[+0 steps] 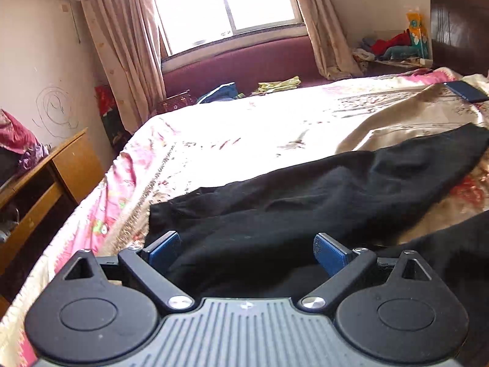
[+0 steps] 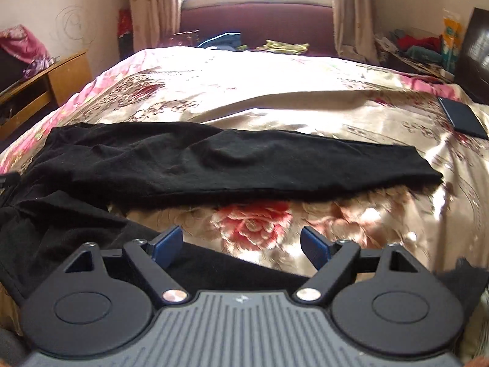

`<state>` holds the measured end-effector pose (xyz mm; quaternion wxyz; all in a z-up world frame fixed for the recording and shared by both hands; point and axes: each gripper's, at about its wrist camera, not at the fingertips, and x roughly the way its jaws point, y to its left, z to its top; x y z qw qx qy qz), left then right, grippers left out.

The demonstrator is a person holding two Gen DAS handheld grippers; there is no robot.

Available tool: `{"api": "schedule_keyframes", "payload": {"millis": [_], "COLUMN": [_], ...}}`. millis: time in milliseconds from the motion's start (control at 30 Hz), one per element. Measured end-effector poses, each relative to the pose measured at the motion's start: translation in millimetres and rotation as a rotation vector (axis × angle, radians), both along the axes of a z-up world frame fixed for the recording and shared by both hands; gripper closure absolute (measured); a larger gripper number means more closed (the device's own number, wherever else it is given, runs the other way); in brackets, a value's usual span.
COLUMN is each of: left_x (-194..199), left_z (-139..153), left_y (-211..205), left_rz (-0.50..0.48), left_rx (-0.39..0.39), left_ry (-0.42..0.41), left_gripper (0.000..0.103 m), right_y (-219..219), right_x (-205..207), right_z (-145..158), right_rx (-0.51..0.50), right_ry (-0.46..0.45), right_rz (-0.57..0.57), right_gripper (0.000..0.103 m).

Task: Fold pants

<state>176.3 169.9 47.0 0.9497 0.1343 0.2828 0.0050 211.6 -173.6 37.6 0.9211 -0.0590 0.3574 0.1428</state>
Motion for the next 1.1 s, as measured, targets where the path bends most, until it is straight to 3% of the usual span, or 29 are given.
{"api": "schedule_keyframes", "payload": {"millis": [133, 200, 333, 433, 533, 633, 767, 933, 1033, 1100], "left_x": [79.5, 116.8, 165.4, 181.7, 197.5, 210.3, 217.1, 224.0, 227.9, 233.5], "left_z": [-10.8, -22.8, -47.2, -58.9, -65.0, -67.7, -64.1, -57.8, -58.4, -59.6], "left_y": [44.5, 62.9, 94.3, 98.7, 93.2, 95.5, 100.8, 119.7, 129.2, 140.3], "left_rz": [0.025, 0.038, 0.064, 0.022, -0.021, -0.037, -0.051, -0.055, -0.067, -0.046], "left_rx": [0.059, 0.098, 0.088, 0.072, 0.089, 0.026, 0.024, -0.022, 0.012, -0.016], "left_ry": [0.052, 0.084, 0.164, 0.226, 0.273, 0.324, 0.347, 0.381, 0.406, 0.426], "left_gripper": [0.0, 0.0, 0.0, 0.0, 0.0, 0.0, 0.0, 0.002, 0.006, 0.007], "right_y": [47.4, 67.8, 92.3, 96.0, 102.7, 106.9, 115.9, 135.1, 142.4, 145.1], "right_x": [96.9, 143.6, 213.0, 229.5, 235.9, 245.0, 256.4, 274.8, 269.9, 266.4], "right_z": [-13.8, -25.0, -55.6, -68.0, -69.8, -63.4, -53.4, -63.5, -68.5, -70.6], "right_rx": [-0.062, -0.068, -0.065, -0.049, -0.132, -0.16, -0.234, -0.286, -0.285, -0.286], "right_ry": [-0.035, -0.041, -0.017, 0.05, 0.093, 0.155, 0.179, 0.304, 0.333, 0.342], "right_rz": [0.189, 0.258, 0.35, 0.397, 0.451, 0.475, 0.494, 0.527, 0.535, 0.529], "right_gripper": [0.021, 0.026, 0.029, 0.029, 0.029, 0.029, 0.029, 0.029, 0.048, 0.055]}}
